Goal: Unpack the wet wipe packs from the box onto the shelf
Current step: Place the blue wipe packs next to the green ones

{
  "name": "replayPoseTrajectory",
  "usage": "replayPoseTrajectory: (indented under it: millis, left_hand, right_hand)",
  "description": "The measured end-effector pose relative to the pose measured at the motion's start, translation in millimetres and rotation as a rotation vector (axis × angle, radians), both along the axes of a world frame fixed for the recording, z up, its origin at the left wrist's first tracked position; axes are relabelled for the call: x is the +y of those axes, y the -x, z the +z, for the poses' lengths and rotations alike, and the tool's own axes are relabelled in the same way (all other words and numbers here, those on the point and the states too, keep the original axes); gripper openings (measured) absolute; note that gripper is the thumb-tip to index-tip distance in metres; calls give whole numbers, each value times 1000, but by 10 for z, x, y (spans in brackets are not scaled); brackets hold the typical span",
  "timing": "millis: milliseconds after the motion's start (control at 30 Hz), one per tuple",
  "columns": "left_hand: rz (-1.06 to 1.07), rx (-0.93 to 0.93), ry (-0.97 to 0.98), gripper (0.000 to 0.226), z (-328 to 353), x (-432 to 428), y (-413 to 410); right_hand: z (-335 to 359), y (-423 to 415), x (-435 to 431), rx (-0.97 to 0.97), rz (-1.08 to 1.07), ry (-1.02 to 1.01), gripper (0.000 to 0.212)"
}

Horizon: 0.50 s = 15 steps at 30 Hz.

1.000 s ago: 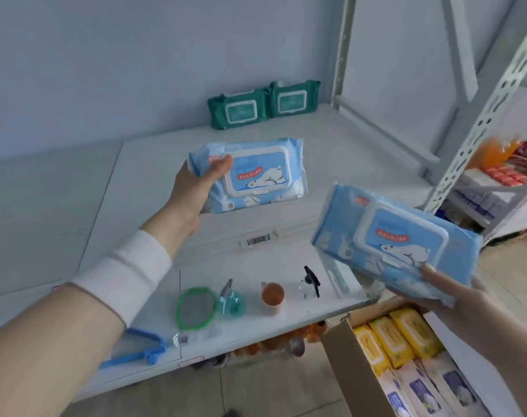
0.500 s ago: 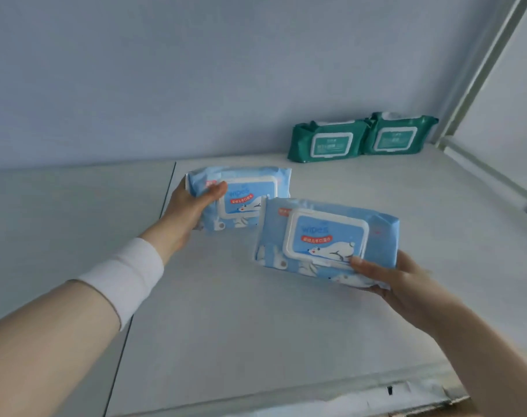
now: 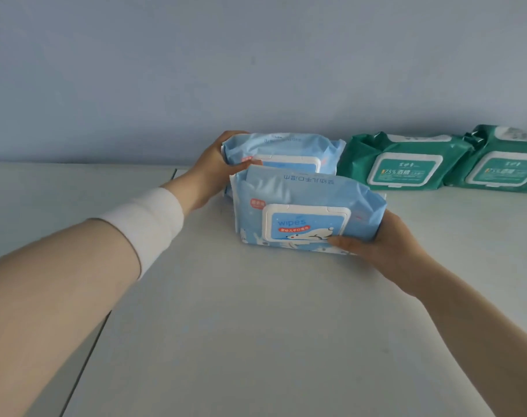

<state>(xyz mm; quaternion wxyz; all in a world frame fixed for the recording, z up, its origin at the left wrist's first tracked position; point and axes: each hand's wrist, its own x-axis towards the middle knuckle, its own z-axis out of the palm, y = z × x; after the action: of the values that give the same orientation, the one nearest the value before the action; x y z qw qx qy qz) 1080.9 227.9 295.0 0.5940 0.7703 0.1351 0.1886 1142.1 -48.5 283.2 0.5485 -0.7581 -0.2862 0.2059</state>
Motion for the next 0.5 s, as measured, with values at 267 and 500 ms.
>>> replayPoseTrajectory:
  millis: [267,500]
  left_hand:
    - [-126,166,46,29,216,170,-109]
    - [156,205,-524,42,771,62,183]
  right_hand:
    - [11,-326,338,-92,-36,76,52]
    - [103,-69,269,-173,-184,172,84]
